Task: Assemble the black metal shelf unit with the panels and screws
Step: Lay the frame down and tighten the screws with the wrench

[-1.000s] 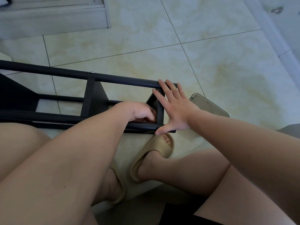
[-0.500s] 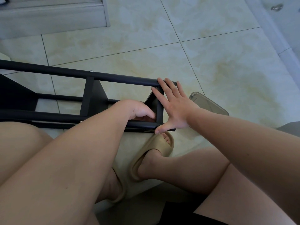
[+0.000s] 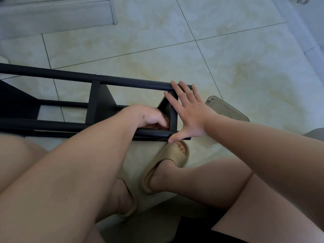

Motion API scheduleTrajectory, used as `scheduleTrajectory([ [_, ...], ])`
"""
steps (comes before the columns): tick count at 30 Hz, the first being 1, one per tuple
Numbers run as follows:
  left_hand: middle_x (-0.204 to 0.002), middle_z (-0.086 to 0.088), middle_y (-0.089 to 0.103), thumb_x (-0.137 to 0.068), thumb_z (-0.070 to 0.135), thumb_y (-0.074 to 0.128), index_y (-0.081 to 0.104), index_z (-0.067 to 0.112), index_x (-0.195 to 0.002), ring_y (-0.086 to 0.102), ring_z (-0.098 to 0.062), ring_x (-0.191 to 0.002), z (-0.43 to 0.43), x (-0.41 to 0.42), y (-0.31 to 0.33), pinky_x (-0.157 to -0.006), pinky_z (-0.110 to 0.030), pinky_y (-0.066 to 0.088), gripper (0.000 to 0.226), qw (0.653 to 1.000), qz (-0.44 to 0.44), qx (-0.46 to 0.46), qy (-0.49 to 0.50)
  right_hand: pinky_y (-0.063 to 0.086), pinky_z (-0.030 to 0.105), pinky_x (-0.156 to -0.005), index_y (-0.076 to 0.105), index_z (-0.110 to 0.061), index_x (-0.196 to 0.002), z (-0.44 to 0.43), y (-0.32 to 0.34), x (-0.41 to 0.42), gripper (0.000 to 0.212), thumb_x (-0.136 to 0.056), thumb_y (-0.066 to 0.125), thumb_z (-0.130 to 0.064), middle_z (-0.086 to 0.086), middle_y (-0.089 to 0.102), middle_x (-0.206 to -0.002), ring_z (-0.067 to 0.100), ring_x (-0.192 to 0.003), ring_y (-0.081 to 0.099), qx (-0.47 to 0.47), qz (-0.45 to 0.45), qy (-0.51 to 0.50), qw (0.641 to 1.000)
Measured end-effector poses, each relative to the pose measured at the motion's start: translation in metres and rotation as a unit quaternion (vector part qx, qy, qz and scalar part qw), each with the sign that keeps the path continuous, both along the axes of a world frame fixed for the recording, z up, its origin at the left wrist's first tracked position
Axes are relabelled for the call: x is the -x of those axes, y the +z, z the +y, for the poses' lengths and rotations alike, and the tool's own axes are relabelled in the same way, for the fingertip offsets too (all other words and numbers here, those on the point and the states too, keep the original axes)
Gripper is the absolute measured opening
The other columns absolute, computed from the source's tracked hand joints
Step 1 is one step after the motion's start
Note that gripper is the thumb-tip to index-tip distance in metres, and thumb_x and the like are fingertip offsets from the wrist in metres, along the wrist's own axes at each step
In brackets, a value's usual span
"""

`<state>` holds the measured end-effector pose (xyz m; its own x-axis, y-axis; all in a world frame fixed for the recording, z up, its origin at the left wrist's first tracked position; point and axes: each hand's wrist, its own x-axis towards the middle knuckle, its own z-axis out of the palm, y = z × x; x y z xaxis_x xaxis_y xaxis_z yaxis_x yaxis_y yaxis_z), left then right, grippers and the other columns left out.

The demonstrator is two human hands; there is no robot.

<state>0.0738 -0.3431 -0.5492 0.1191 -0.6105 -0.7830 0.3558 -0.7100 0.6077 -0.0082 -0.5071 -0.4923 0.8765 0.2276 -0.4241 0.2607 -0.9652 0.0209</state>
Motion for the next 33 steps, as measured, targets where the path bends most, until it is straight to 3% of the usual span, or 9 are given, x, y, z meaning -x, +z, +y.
scheduleTrajectory([
  [3,-0.102,-0.018,0.07,-0.088,-0.001,0.058,0.072,0.002,-0.106,0.065,-0.03,-0.094,0.001,-0.001,-0.001,-0.099,-0.043,0.05,0.022,1.0,-0.005,0.016,-0.003,-0.02,0.051,-0.118,-0.012,-0.017,-0.161,-0.001,-0.001,0.0,0.147,-0.051,0.03,-0.105,0.015,-0.029,-0.164,0.036,-0.151,-0.025,-0.008,0.0,0.0,1.0],
  [6,-0.104,-0.018,0.069,-0.09,-0.003,0.056,0.066,-0.006,-0.117,0.065,-0.029,-0.093,0.001,-0.001,-0.003,-0.095,-0.041,0.052,0.029,0.999,-0.013,0.029,-0.014,-0.019,0.052,-0.118,-0.01,-0.016,-0.161,-0.001,-0.002,0.0,0.147,-0.051,0.03,-0.105,0.016,-0.027,-0.164,0.037,-0.152,-0.023,-0.01,-0.004,0.002,1.0],
  [11,-0.072,0.002,0.069,-0.092,-0.004,0.054,0.067,0.004,-0.097,0.065,-0.011,-0.066,0.002,-0.001,-0.004,-0.061,-0.019,0.051,0.015,0.998,-0.019,0.054,-0.024,-0.02,0.051,-0.117,-0.009,-0.016,-0.161,-0.002,-0.003,0.001,0.146,-0.052,0.028,-0.105,0.017,-0.025,-0.165,0.038,-0.152,-0.022,-0.012,-0.009,0.006,1.0],
  [17,-0.061,0.007,0.063,-0.092,-0.004,0.054,0.063,0.011,-0.087,0.058,-0.004,-0.056,0.001,-0.003,-0.004,-0.056,-0.016,0.047,0.018,0.997,-0.017,0.068,-0.029,-0.018,0.053,-0.118,-0.008,-0.015,-0.161,-0.003,-0.003,-0.001,0.145,-0.053,0.028,-0.105,0.018,-0.024,-0.165,0.039,-0.152,-0.02,-0.013,-0.01,0.01,1.0],
  [22,-0.081,-0.007,0.068,-0.086,0.01,0.062,0.07,0.012,-0.083,0.064,-0.02,-0.074,0.002,-0.003,-0.002,-0.075,-0.028,0.05,0.009,0.999,0.017,0.031,-0.005,-0.015,0.054,-0.119,-0.008,-0.015,-0.161,-0.003,-0.002,-0.002,0.146,-0.053,0.029,-0.105,0.018,-0.023,-0.165,0.039,-0.152,-0.019,-0.01,-0.011,0.01,1.0],
  [25,-0.073,-0.004,0.069,-0.073,0.023,0.07,0.073,0.019,-0.066,0.065,-0.021,-0.068,-0.001,-0.004,0.004,-0.069,-0.028,0.05,0.008,1.0,-0.003,-0.009,-0.017,-0.013,0.055,-0.12,-0.007,-0.015,-0.161,-0.003,-0.002,-0.003,0.146,-0.052,0.029,-0.105,0.018,-0.023,-0.165,0.039,-0.153,-0.019,-0.01,-0.007,0.009,1.0],
  [27,-0.075,-0.007,0.069,-0.066,0.02,0.069,0.073,0.014,-0.08,0.066,-0.024,-0.071,-0.004,-0.004,0.008,-0.069,-0.029,0.051,0.016,1.0,-0.013,-0.025,-0.013,-0.013,0.056,-0.121,-0.008,-0.015,-0.161,-0.003,-0.001,-0.003,0.146,-0.052,0.028,-0.105,0.018,-0.024,-0.165,0.04,-0.152,-0.019,-0.009,-0.004,0.008,1.0],
  [31,-0.095,-0.018,0.071,-0.082,-0.002,0.062,0.068,-0.004,-0.112,0.069,-0.029,-0.088,-0.01,-0.005,0.014,-0.091,-0.039,0.054,0.03,0.999,0.012,-0.038,-0.008,-0.013,0.056,-0.12,-0.01,-0.016,-0.161,-0.001,0.0,0.0,0.146,-0.053,0.031,-0.105,0.018,-0.024,-0.165,0.04,-0.152,-0.02,-0.003,-0.005,0.008,1.0],
  [33,-0.097,-0.019,0.072,-0.087,-0.004,0.06,0.067,-0.004,-0.116,0.07,-0.028,-0.087,-0.013,-0.004,0.017,-0.089,-0.037,0.055,0.03,0.998,0.018,-0.05,-0.014,-0.013,0.056,-0.12,-0.009,-0.016,-0.161,0.0,0.001,0.001,0.146,-0.054,0.033,-0.105,0.018,-0.024,-0.165,0.04,-0.152,-0.02,-0.003,-0.006,0.006,1.0],
])
